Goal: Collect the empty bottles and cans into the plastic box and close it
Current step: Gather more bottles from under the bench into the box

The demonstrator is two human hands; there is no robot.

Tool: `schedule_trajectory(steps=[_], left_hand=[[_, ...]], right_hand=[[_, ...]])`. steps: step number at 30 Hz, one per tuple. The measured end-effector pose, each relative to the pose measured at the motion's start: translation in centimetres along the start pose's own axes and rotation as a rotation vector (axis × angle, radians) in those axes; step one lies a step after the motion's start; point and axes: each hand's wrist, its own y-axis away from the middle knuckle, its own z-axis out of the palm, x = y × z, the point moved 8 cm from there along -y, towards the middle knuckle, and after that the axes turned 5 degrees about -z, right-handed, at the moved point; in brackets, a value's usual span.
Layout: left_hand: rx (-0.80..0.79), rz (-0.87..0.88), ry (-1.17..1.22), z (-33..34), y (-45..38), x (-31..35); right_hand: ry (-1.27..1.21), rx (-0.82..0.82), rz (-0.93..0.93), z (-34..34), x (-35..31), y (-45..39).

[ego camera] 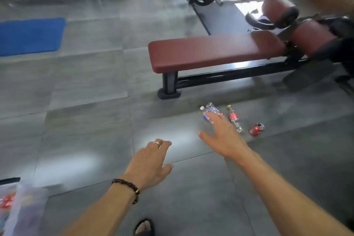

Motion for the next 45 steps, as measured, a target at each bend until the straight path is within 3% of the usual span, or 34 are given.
schedule_trajectory(steps=[6, 14, 20, 26, 29, 34, 45], left_hand=[[-0.071, 0.109, -0.074, 3.3, -10.5, 6.8], [-0.219, 0.255, -0.176, 13.2, -31.3, 13.0], [-0.243, 0.344, -0.257, 24.5, -44.3, 13.2], [-0.123, 0.45, -0.311, 34.7, -56.2, 10.7], [-0.071, 0.536, -0.377, 37.9, -60.6, 9.3], [-0.075, 0.506, -0.486, 41.2, -64.6, 6.3], [-0.032, 0.441, -0.491, 43.3, -64.6, 4.5]], right_hand=[[-0.037, 0.052, 0.103, -3.5, 11.6, -4.1], [-0.093, 0.099, 0.308, -4.5, 30.0, -16.1], [-0.131, 0.095, 0.33, 2.7, 42.6, -24.3], [-0.128, 0.044, 0.309, 13.0, 53.8, -32.6], [-0.136, 0.036, 0.252, 16.9, 56.6, -36.4], [-0.167, -0.011, 0.206, 21.1, 58.0, -41.0], [-0.156, -0.119, 0.208, 24.7, 59.5, -43.2]])
